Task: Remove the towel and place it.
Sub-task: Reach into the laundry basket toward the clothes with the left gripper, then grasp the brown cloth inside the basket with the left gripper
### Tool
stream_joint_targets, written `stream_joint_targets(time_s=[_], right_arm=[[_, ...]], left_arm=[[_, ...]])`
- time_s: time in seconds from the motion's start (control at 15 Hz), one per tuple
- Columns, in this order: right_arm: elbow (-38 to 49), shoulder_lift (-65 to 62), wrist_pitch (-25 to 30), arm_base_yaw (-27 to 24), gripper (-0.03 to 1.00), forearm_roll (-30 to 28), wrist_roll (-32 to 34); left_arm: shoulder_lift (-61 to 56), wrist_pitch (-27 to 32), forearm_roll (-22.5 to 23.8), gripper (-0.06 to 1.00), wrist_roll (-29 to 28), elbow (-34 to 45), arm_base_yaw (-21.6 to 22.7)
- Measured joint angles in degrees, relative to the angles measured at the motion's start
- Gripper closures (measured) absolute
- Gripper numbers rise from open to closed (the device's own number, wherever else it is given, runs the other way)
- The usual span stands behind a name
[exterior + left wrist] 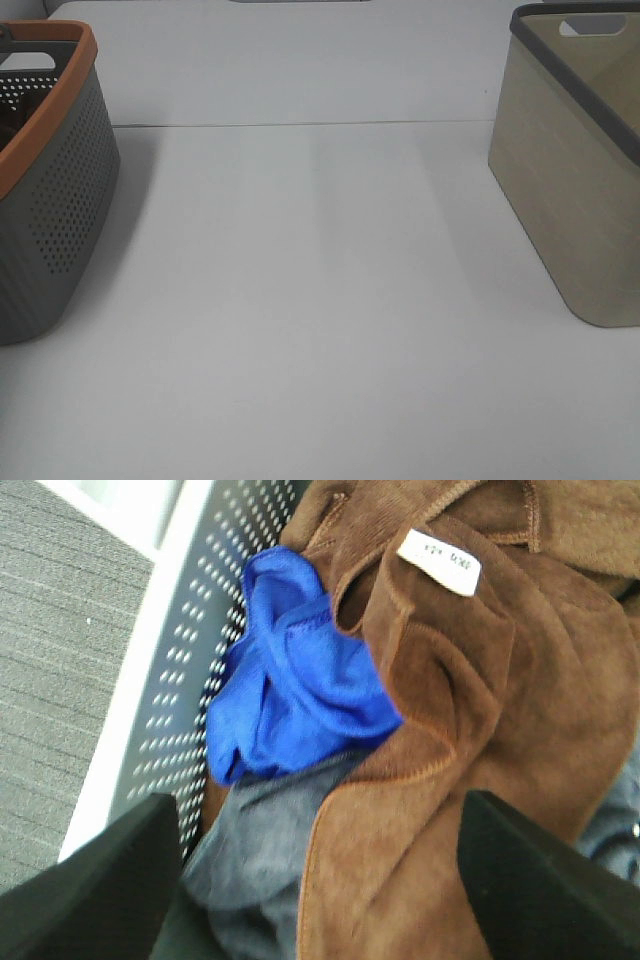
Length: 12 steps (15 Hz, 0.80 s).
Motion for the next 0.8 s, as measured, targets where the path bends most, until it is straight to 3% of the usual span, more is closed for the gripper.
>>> stream_joint_targets(time_s=[0.33,0.8], right_arm=[[0.0,0.0,0.0,0.0,0.25,0.0,0.0],[0.0,0.0,0.0,0.0,0.25,0.0,0.0]], left_arm=[[5.8,-4.1,0.0,0.21,0.2,-0.5,0.0],[13.2,-2.5,-0.8,0.26,1.3,-10.3,0.0]])
